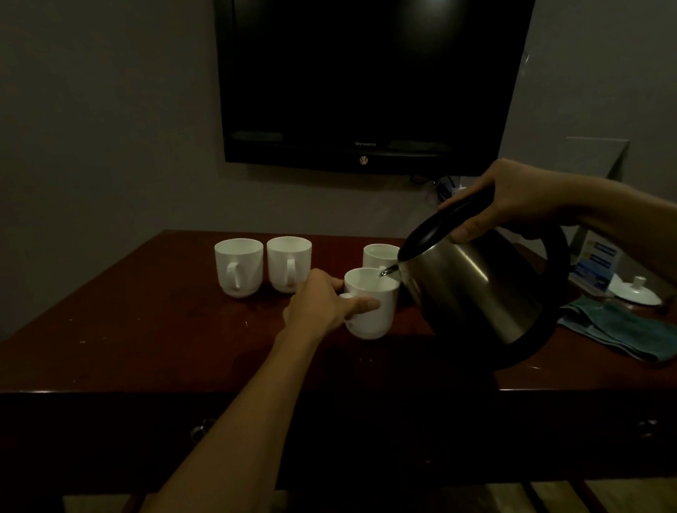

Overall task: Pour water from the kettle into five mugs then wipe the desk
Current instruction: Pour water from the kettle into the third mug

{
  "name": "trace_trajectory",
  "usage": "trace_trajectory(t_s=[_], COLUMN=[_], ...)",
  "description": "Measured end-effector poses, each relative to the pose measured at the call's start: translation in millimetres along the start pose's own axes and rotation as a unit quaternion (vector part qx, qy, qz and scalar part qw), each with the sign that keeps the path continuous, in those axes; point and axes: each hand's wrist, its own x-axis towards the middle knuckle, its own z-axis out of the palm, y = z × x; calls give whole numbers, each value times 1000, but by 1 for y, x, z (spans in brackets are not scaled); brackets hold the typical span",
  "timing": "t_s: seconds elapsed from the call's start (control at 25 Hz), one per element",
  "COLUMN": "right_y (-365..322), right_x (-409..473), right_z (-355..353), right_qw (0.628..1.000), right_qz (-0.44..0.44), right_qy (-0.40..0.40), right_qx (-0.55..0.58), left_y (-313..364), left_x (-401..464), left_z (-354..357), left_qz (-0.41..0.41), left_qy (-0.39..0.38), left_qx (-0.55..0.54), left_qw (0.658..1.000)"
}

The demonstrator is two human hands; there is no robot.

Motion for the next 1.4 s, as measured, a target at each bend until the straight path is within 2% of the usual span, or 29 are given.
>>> trace_trajectory(t_s=[1.4], right_y=[2], right_x=[0], right_z=[1], right_qw=[1000], right_qz=[1], right_qy=[10], right_qx=[1], left_y=[-3], left_x=[2], left_z=[-2], left_qz=[-4], left_qy=[-5], left_qx=[-10], left_qw=[1000])
